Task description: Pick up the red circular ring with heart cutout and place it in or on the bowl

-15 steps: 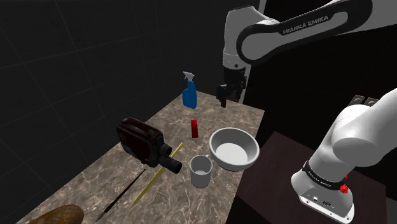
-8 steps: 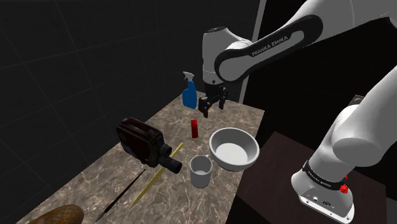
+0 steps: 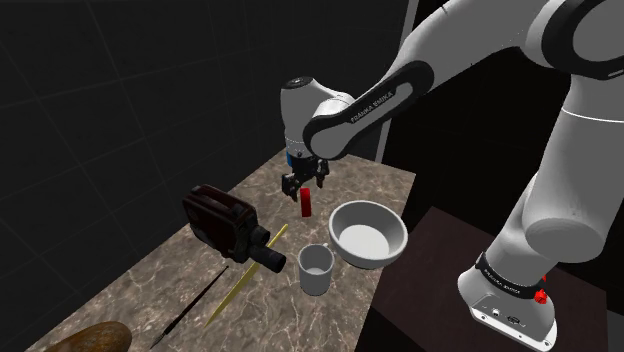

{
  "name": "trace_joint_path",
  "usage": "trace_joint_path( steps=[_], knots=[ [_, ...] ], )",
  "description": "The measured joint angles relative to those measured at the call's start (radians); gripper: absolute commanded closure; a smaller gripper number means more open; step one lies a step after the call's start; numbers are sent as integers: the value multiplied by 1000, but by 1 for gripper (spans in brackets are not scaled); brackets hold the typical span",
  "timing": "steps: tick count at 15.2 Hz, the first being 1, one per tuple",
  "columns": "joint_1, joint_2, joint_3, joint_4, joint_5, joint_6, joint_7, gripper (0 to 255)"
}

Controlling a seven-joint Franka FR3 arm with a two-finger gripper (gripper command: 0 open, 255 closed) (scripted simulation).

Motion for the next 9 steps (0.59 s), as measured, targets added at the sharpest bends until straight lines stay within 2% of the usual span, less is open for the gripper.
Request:
trace_joint_path(
  steps=[3,9],
  knots=[
    [12,72,-9,37,-39,29,37,0],
    [18,127,-22,24,-71,92,62,0]
  ],
)
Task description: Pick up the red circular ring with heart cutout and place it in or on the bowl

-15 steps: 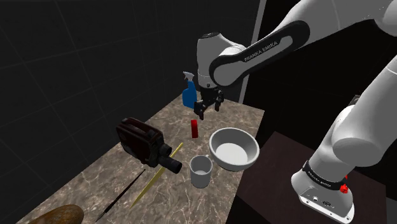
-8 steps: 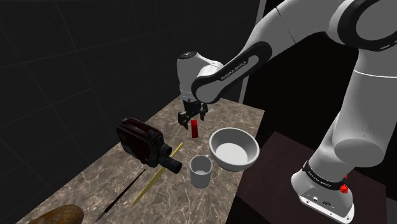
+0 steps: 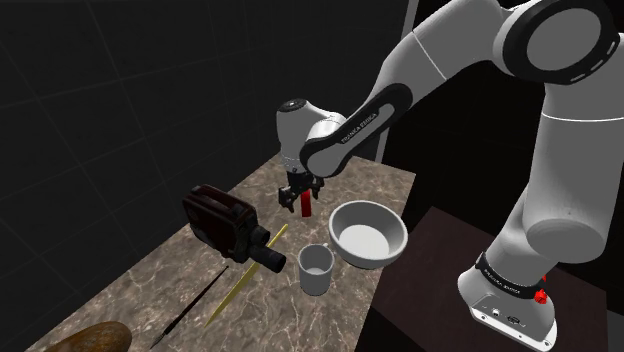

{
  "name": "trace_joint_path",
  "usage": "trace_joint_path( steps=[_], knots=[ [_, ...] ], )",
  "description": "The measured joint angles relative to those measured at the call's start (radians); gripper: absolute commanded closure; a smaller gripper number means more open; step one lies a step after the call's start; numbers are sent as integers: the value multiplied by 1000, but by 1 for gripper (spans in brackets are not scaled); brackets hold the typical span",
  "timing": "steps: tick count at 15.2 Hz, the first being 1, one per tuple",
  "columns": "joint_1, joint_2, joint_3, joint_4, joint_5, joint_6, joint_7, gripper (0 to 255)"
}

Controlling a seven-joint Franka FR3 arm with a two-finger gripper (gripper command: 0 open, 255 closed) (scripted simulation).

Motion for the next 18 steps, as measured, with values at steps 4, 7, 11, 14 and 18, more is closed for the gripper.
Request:
trace_joint_path(
  steps=[4,7,11,14,18],
  knots=[
    [0,6,-2,-2,-3,8,1,0],
    [0,6,-2,-2,-4,8,1,255],
    [0,6,-2,-2,-4,7,1,255],
    [0,6,-2,-2,-4,7,1,255],
    [-1,1,-1,-2,-1,3,-1,255]
  ],
)
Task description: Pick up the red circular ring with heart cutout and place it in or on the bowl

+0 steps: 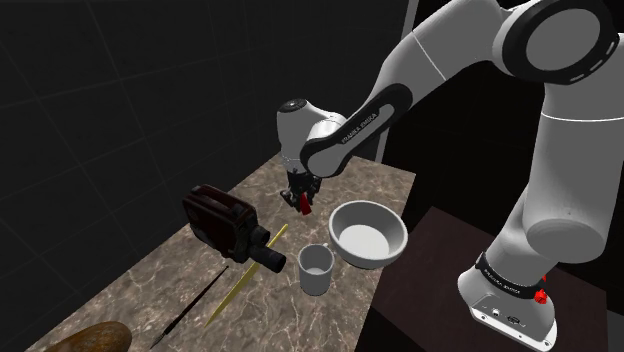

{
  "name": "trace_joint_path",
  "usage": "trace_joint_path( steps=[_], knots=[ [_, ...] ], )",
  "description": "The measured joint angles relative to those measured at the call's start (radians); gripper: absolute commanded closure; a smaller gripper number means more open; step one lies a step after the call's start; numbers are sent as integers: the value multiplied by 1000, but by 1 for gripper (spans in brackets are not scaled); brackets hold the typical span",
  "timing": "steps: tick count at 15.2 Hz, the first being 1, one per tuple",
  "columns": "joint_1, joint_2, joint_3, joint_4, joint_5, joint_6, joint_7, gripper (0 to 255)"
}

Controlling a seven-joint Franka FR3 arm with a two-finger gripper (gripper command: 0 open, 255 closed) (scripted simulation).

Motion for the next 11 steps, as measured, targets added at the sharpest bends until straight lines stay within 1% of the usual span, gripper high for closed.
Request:
trace_joint_path(
  steps=[11],
  knots=[
    [-11,-93,19,34,53,-118,-44,255]
  ],
)
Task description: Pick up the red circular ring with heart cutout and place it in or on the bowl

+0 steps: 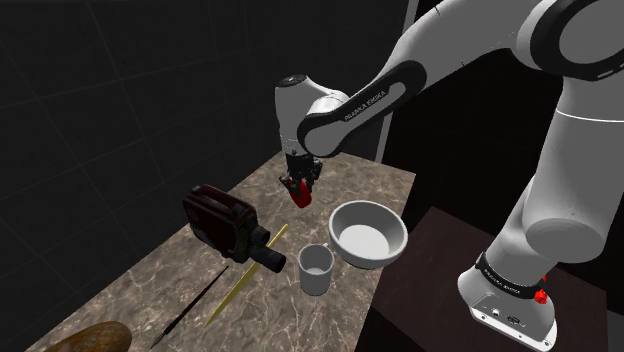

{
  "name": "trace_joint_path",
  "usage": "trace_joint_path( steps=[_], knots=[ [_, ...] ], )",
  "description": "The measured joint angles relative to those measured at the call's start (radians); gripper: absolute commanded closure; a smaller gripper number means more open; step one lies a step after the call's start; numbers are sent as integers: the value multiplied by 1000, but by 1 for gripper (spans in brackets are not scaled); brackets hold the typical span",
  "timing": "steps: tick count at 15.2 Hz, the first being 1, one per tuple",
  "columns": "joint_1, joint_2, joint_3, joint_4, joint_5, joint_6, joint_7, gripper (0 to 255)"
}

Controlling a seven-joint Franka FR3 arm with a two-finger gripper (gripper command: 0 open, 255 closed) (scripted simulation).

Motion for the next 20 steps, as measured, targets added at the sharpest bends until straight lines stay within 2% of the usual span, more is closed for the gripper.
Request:
trace_joint_path(
  steps=[18,20],
  knots=[
    [-8,-115,12,106,62,-211,-57,255],
    [-9,-166,15,49,78,-203,-61,255]
  ],
)
